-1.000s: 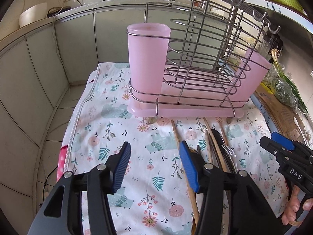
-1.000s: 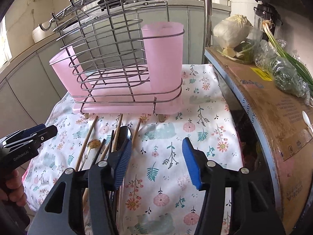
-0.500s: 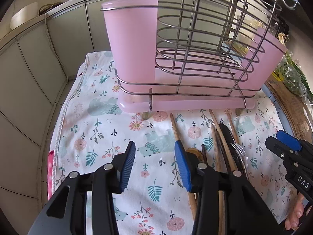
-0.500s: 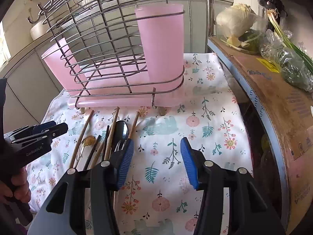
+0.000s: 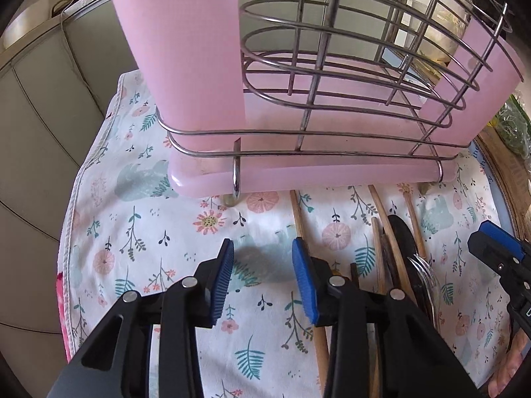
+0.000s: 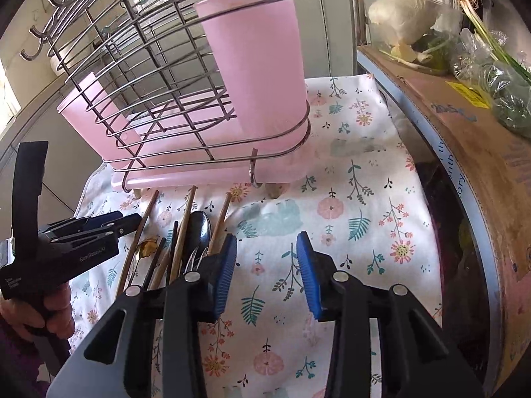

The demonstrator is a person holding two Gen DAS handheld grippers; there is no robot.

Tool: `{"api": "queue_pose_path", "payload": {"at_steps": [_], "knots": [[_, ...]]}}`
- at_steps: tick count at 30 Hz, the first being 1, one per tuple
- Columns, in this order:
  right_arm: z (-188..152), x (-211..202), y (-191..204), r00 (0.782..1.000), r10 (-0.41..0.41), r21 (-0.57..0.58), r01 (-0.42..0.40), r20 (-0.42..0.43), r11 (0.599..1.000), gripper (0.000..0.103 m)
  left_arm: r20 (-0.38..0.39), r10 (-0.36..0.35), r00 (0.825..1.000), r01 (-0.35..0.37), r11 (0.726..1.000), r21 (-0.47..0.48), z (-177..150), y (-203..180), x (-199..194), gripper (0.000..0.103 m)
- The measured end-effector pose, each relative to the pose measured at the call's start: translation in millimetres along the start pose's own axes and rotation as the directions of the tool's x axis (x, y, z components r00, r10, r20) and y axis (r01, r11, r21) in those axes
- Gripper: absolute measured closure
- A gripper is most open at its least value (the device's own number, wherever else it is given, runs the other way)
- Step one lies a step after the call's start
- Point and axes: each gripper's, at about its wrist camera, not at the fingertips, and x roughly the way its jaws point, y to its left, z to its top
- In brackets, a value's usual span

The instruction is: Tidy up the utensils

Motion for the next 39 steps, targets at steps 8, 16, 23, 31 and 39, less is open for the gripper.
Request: {"api": "queue_pose_path", "payload": {"at_steps": [8, 16, 23, 31, 39], "knots": [[1, 7, 0, 1.000, 0.004, -0.006, -0.004, -0.014, 1.000, 0.065, -0.001, 0.013, 1.000, -0.013, 0.999, 0.030, 12, -14, 16, 0.080], [3, 9, 2, 1.000, 0.003, -0.017, -0.003, -0.020, 1.000, 0.065, 0.018, 0.017, 1.000, -0.018, 0.999, 0.046, 13, -21, 15, 0.096], [2, 9, 3, 1.000, 0.000, -0.019, 0.000, -0.022, 1.000, 0.065, 0.028, 0.016, 0.999, -0.017, 0.999, 0.040, 11, -23, 15, 0.101], [2, 7, 4, 1.000, 0.000, -0.027, -0.001, -0.020, 1.000, 0.065, 0.045, 0.008, 0.999, -0.010, 0.999, 0.037, 3, -14, 8, 0.103], [6, 5, 4, 0.999, 0.022, -0.018, -0.022, -0.027, 1.000, 0.065, 0.068, 0.006, 0.998, -0.009, 0.999, 0.034, -5, -7, -7, 0.103]]}}
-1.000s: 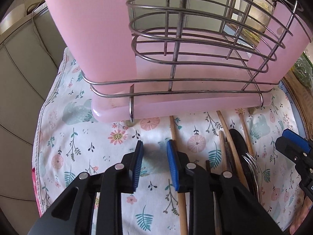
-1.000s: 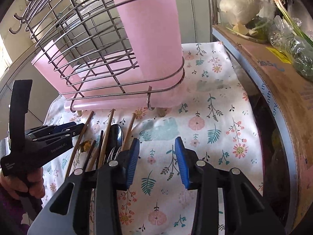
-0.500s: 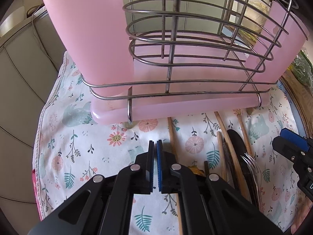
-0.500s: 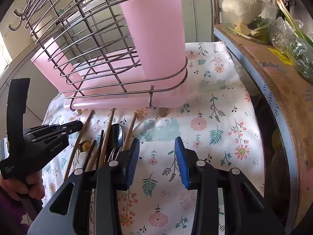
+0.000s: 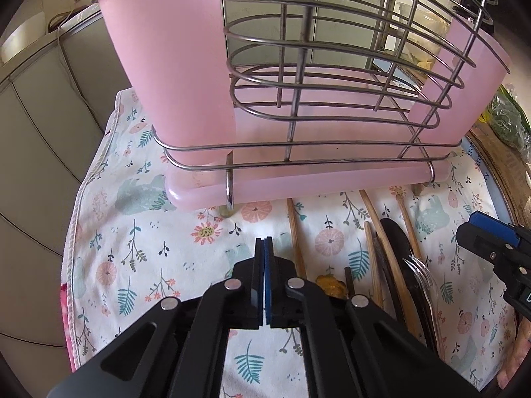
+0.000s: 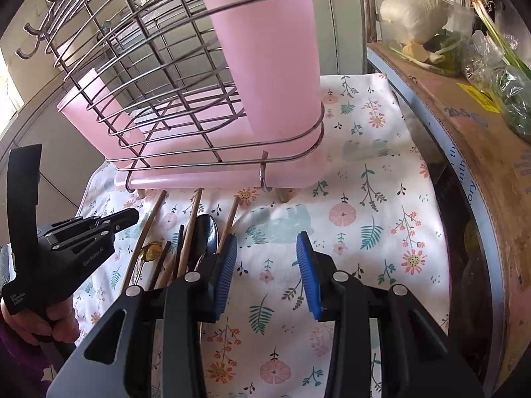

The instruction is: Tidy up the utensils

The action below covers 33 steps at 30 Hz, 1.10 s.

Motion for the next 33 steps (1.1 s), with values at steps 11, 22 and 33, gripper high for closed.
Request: {"api": "queue_pose_path", "payload": {"at_steps": [11, 22, 33], "knots": [[4, 0, 0, 0.998, 0.062, 0.049, -0.061, -0.033, 0.997, 0.065, 0.019, -0.012, 1.000, 0.012, 0.999, -0.031, -12, 20, -28, 0.103], [10, 27, -7, 0.964, 0.229, 0.206, -0.198, -0.136, 0.958, 0.073, -0.004, -0.091, 0.996, 0.090, 0.989, -0.118, -19, 45, -30, 0.103], [18, 64, 0, 0.959, 0.203, 0.236, -0.154, -0.199, 0.959, 0.096, -0.021, -0.200, 0.980, 0.196, 0.972, -0.128, -7, 36, -31, 0.092]]}}
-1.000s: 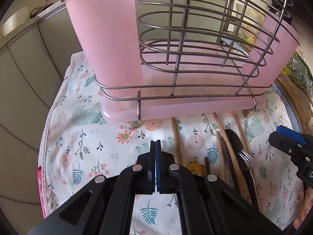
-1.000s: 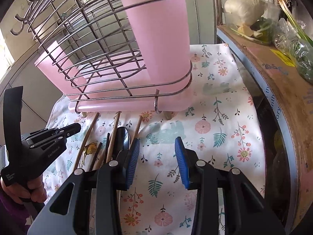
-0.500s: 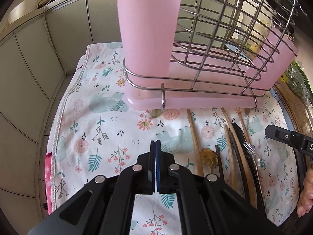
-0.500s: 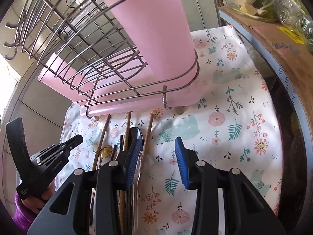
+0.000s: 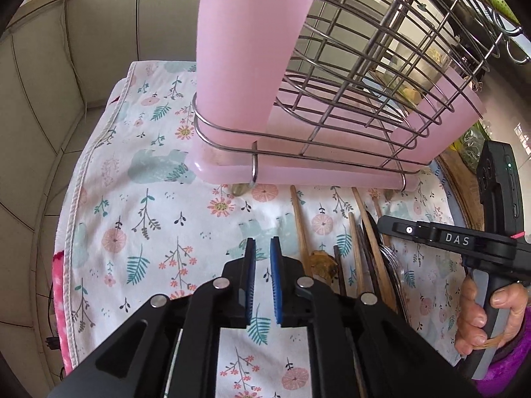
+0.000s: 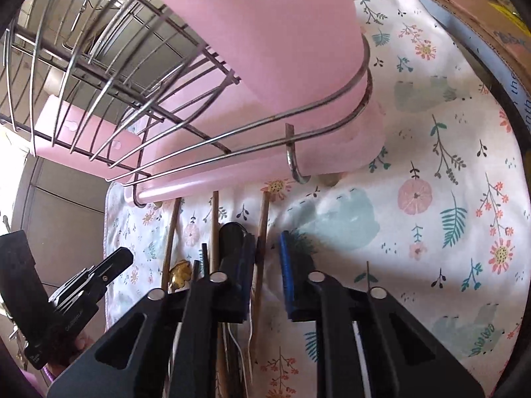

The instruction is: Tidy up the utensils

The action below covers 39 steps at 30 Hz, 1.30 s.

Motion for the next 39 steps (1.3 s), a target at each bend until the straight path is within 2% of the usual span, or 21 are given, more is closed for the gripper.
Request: {"api": "queue_pose_path", "payload": {"at_steps": [3, 7, 12, 16, 18, 29, 35, 39], "knots": [[-1, -2, -1, 1.000, 0.000, 0.004, 0.000, 0.019, 1.000, 0.097, -0.020, -0.010, 1.000, 0.011, 1.000, 0.020, 6, -11, 7, 0.089], [-6, -18, -3, 0.997, -0.035, -0.025, 0.037, 0.070, 0.999, 0.097, -0.044, 0.011, 0.999, -0.009, 0.998, 0.055, 14, -28, 21, 0.088], [-11, -32, -3, 0.993, -0.039, -0.040, 0.044, 0.109, 0.998, 0.097, -0.108, 0.058, 0.992, -0.050, 0.996, 0.076, 22, -42, 48, 0.088], [-14, -47, -2, 0.985, -0.083, -0.058, 0.093, 0.154, 0.994, 0.097, -0.126, 0.105, 0.986, -0.093, 0.991, 0.098, 28, -51, 59, 0.089], [-15, -54, 0, 0.979, -0.101, -0.063, 0.114, 0.180, 0.991, 0.097, -0.122, 0.121, 0.985, -0.109, 0.989, 0.103, 31, -55, 61, 0.097], [-20, -80, 18, 0.949, -0.135, -0.092, 0.167, 0.286, 0.982, 0.097, -0.048, 0.086, 0.995, -0.083, 0.994, 0.071, 40, -51, 28, 0.098], [-21, -88, 26, 0.931, -0.155, -0.108, 0.201, 0.329, 0.974, 0.097, -0.015, 0.096, 0.995, -0.095, 0.993, 0.067, 39, -45, 15, 0.098], [-23, -90, 29, 0.924, -0.164, -0.115, 0.215, 0.345, 0.970, 0.097, 0.010, 0.082, 0.997, -0.083, 0.995, 0.064, 25, -33, -7, 0.098]]}}
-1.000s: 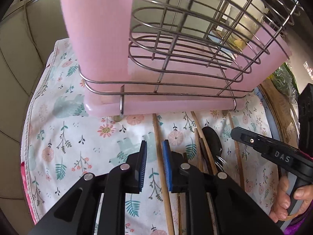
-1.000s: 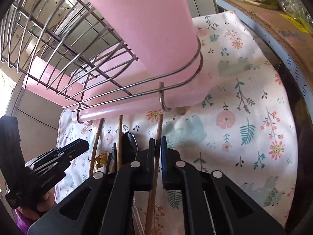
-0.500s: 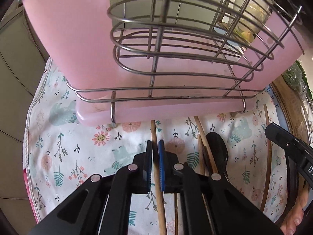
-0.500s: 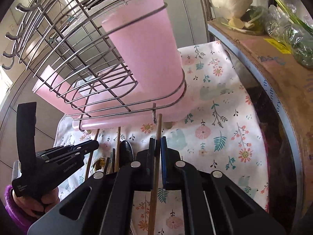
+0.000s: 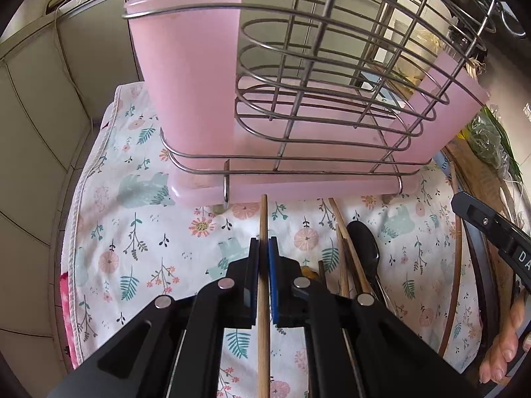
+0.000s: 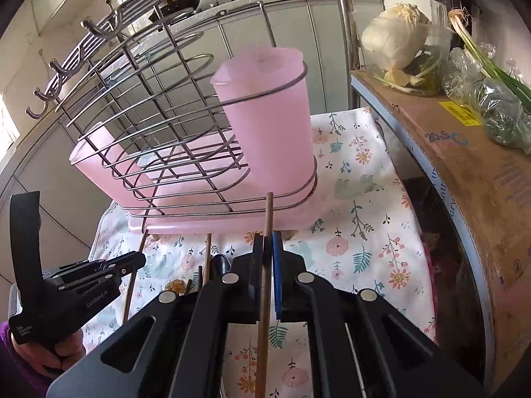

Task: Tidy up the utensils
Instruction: 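Lift both chopsticks upright and carry them above the pink cup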

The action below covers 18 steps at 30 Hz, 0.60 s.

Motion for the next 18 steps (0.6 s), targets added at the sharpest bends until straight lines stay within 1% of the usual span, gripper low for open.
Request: {"api": "queue_pose_path", "payload": {"at_steps": [1, 6, 9, 18], "knots": [[0, -1, 0, 1.000, -0.003, -0.003, 0.003, 0.004, 1.000, 0.097, 0.008, -0.006, 1.000, 0.006, 1.000, 0.000, -7, 0, -6, 0.098], [1, -7, 2, 1.000, -0.014, -0.013, 0.015, 0.021, 1.000, 0.097, 0.059, -0.022, 0.998, 0.021, 1.000, 0.011, -12, 2, -29, 0.098], [1, -11, 5, 0.999, -0.017, -0.022, 0.018, 0.034, 1.000, 0.097, 0.098, -0.024, 0.995, 0.023, 1.000, 0.013, -12, -8, -35, 0.098], [1, -31, 14, 0.994, -0.041, -0.048, 0.046, 0.097, 0.998, 0.097, 0.211, -0.037, 0.977, 0.040, 0.999, -0.006, -13, -4, -78, 0.098]]}}
